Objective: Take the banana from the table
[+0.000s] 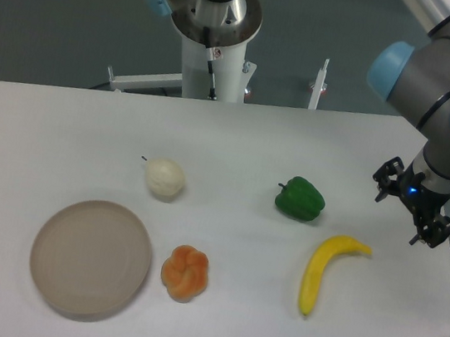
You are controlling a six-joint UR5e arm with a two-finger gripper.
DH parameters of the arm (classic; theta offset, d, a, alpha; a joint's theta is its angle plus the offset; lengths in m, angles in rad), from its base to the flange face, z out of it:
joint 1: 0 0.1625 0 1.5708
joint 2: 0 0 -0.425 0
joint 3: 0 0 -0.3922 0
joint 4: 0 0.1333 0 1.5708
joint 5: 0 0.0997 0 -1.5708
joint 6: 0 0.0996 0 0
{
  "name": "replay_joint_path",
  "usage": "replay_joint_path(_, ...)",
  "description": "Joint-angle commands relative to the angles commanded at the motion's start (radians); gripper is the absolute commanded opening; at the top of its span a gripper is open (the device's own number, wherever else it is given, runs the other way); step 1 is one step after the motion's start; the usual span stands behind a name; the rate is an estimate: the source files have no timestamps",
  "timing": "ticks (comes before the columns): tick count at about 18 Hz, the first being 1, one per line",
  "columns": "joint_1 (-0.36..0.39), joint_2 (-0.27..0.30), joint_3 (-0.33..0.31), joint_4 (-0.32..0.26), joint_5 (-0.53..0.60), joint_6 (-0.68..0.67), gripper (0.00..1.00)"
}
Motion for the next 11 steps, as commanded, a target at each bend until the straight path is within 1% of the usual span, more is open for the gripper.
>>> replay_joint_path(4, -0.003, -0.002, 0.000, 0.000, 0.000, -0.006, 1.00)
replay_joint_path(6, -0.012, -0.008, -0.005, 0.002, -0.005, -0.058, 1.00)
replay_joint_path(8, -0.044, -0.057, 0.024, 0.014, -0.003, -0.158, 1.00)
replay_joint_path(9, -0.058, -0.072, 0.026, 0.018, -0.005, -0.197, 1.00)
replay_joint_path(10, -0.067, -0.086, 0.026, 0.032, -0.006, -0.225, 1.00)
replay_joint_path(11, -0.080, -0.100, 0.026, 0.064, -0.006, -0.260, 1.00)
